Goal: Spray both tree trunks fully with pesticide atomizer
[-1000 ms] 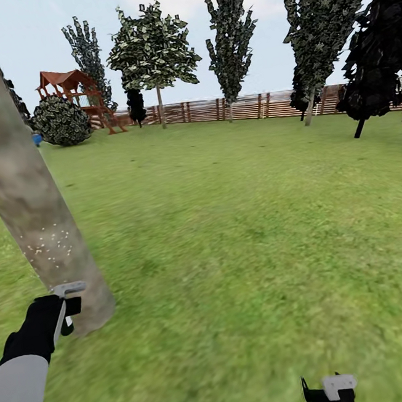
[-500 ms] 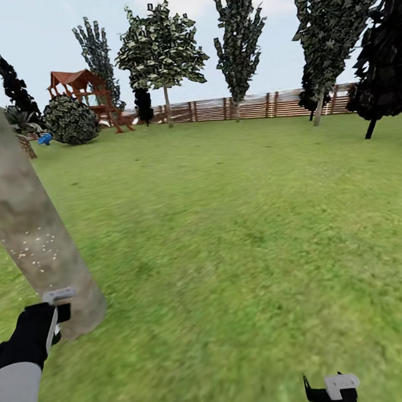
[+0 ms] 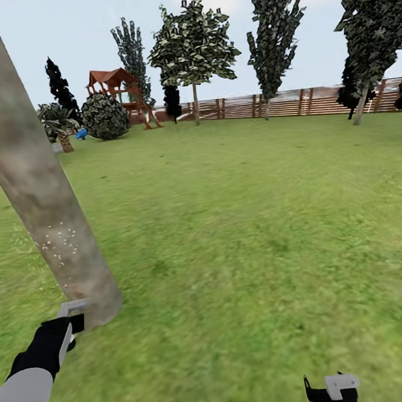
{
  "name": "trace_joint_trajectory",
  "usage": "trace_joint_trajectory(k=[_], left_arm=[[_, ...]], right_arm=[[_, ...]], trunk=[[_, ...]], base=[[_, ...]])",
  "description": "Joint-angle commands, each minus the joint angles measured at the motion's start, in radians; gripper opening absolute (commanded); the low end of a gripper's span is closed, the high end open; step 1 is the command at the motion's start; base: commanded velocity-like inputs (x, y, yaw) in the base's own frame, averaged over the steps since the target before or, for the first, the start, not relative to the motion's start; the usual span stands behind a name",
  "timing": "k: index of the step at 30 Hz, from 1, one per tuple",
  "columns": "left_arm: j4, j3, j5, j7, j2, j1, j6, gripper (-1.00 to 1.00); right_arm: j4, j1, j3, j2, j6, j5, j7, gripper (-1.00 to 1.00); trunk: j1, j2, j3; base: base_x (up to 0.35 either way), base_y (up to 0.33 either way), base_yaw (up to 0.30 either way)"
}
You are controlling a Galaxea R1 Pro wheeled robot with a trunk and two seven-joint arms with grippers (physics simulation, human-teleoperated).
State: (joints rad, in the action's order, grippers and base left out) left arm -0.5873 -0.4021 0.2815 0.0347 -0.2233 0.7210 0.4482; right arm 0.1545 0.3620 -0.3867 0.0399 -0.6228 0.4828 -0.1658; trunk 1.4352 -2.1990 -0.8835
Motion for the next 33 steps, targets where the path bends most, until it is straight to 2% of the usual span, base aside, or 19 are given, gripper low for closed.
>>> trace_joint_trajectory(k=[1,6,12,18,23,30,33], left_arm=[[-0.002,0.001,0.001,-0.001,0.0,0.0,0.003,-1.0],[0.003,0.008,0.001,-0.002,0.003,0.0,0.019,-1.0],[0.006,0.012,0.001,-0.003,-0.001,0.0,0.079,-1.0],[0.005,0.014,0.001,-0.003,0.004,0.0,0.085,-1.0],[-0.004,0.009,-0.001,-0.004,0.007,0.0,0.086,-1.0],[-0.002,0.008,-0.001,-0.007,0.007,0.0,0.09,-1.0],[0.001,0.013,-0.003,-0.012,0.005,0.0,0.135,-1.0]], right_arm=[[0.0,0.0,0.0,0.0,0.0,0.0,0.0,1.0],[0.0,0.0,0.0,0.0,0.0,0.0,0.0,1.0],[-0.001,0.0,0.0,0.0,0.0,0.0,0.0,1.0],[0.0,0.0,0.0,0.0,0.0,-0.001,0.0,1.0],[-0.001,0.0,0.0,0.0,0.0,-0.001,-0.001,1.0],[-0.001,0.0,0.0,0.0,0.0,0.0,-0.001,1.0],[-0.001,0.0,0.0,0.0,0.0,0.0,0.0,1.0]], trunk=[[0.0,0.0,0.0],[0.0,0.0,0.0],[0.0,0.0,0.0],[0.0,0.0,0.0],[0.0,0.0,0.0],[0.0,0.0,0.0],[0.0,0.0,0.0]], base=[[0.005,-0.002,0.279],[0.251,0.0,0.128],[0.339,0.0,0.001],[0.31,-0.047,0.055],[0.014,-0.224,0.262],[-0.02,-0.027,0.278],[0.0,0.0,0.278]])
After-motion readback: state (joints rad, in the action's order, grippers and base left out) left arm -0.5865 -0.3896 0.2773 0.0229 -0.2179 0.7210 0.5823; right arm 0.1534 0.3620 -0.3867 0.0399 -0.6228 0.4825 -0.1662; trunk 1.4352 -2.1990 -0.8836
